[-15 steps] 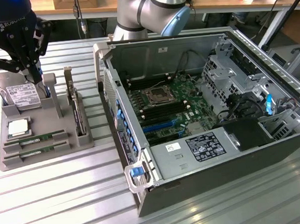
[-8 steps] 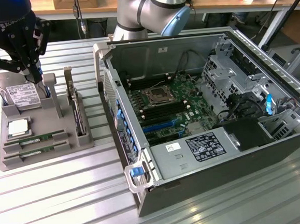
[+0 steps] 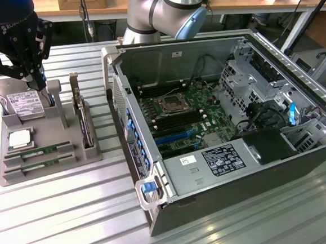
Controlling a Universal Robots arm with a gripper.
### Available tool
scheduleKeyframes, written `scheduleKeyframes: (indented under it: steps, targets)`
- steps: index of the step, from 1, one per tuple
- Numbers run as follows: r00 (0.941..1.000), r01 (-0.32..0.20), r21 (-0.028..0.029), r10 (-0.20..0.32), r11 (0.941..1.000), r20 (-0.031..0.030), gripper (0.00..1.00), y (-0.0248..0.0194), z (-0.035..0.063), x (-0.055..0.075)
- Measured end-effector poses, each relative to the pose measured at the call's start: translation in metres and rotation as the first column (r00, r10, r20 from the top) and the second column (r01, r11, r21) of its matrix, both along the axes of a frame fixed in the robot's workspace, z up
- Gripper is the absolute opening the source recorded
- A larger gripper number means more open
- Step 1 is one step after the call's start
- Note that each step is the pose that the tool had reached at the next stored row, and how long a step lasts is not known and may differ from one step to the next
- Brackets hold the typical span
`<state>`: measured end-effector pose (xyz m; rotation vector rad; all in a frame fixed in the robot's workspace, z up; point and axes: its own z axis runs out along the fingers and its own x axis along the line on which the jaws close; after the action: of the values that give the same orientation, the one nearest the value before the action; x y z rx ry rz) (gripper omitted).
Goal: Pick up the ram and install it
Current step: 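Pick up the ram and move it above insertion slot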
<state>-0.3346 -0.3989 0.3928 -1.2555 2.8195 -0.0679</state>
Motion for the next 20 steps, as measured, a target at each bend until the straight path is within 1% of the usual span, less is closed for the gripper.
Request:
scheduleKeyframes:
  steps: [8, 15, 17, 20]
  targets:
    - [0.9979, -0.065, 0.0000, 0.065, 0.9979, 0.0000, 0.11, 0.0000, 0.0000, 0.0000]
    - [0.9914, -0.131, 0.0000, 0.131, 0.9914, 0.0000, 0.11, 0.0000, 0.0000, 0.0000]
    - [0.9882, -0.153, 0.0000, 0.153, 0.9882, 0.0000, 0.11, 0.0000, 0.0000, 0.0000]
    - [0.9853, -0.171, -0.0001, 0.171, 0.9853, 0.0000, 0.11, 0.0000, 0.0000, 0.0000]
